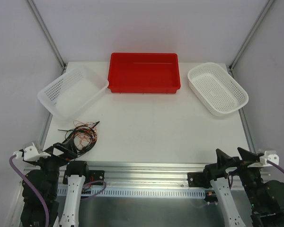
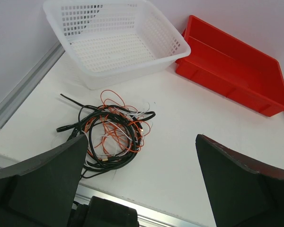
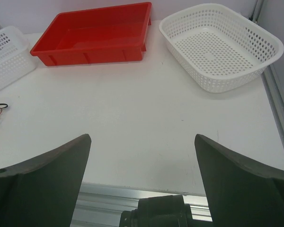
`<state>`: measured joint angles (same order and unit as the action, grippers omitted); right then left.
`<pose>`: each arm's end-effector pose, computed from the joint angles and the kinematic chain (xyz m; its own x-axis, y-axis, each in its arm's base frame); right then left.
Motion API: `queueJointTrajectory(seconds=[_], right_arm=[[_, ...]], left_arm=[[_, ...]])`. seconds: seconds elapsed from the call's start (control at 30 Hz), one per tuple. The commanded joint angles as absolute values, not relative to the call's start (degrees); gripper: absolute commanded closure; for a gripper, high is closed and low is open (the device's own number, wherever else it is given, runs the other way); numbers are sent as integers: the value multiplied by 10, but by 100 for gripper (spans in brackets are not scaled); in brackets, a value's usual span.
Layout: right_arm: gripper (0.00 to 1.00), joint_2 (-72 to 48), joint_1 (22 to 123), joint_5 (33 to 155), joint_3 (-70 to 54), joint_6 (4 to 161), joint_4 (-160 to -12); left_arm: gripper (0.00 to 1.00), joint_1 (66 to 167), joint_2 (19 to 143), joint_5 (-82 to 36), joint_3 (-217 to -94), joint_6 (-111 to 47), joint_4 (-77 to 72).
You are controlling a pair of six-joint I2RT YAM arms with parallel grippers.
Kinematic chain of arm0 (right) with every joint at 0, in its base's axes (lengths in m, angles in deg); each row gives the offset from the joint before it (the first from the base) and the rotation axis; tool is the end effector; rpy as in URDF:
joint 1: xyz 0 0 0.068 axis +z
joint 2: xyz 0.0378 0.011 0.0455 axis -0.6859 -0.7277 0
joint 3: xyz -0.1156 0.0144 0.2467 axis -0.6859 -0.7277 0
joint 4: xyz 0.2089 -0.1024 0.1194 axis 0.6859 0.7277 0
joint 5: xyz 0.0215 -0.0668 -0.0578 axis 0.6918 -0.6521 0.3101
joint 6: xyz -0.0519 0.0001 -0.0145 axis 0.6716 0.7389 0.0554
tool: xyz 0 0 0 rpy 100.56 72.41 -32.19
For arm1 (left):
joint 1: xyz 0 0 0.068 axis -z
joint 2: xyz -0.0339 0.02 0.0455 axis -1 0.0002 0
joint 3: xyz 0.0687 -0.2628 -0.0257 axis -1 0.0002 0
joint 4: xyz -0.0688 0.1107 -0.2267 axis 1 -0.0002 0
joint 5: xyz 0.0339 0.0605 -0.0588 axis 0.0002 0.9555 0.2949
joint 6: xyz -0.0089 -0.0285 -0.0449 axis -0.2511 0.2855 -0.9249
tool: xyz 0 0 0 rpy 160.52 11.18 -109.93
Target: Untangle the cables
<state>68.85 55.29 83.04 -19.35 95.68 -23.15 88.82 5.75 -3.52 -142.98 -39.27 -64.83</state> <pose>-0.0787 -0.0190 0.3628 0.0286 -0.1088 -0.9937 -0.1432 0.9834 -0.1118 -0.0625 0.0056 0.3550 0.0616 -0.3195 -0.9456 -0.2023 0.9237 -0.3253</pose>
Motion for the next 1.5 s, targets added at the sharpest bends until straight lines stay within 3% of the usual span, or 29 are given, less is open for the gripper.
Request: queueJointTrajectory(seconds=[0.0,0.33,0.67,1.0,1.47], right_arm=[[3,795,545,840,-192,956,-248],[3,763,543,942,-221,900,-270],[3,643,541,1012,-243,902,-266],[3,583,540,1034,-275,912,-257],[3,591,543,1096,-320,909,-285]], left_arm=[[1,888,-42,-32,-1427,-401,-641],[1,887,-36,-26,-1423,-411,-637],[1,887,51,-13,-1401,-486,-634],[1,888,282,-7,-1327,-562,-589],[2,888,529,-41,-1152,-632,-324]])
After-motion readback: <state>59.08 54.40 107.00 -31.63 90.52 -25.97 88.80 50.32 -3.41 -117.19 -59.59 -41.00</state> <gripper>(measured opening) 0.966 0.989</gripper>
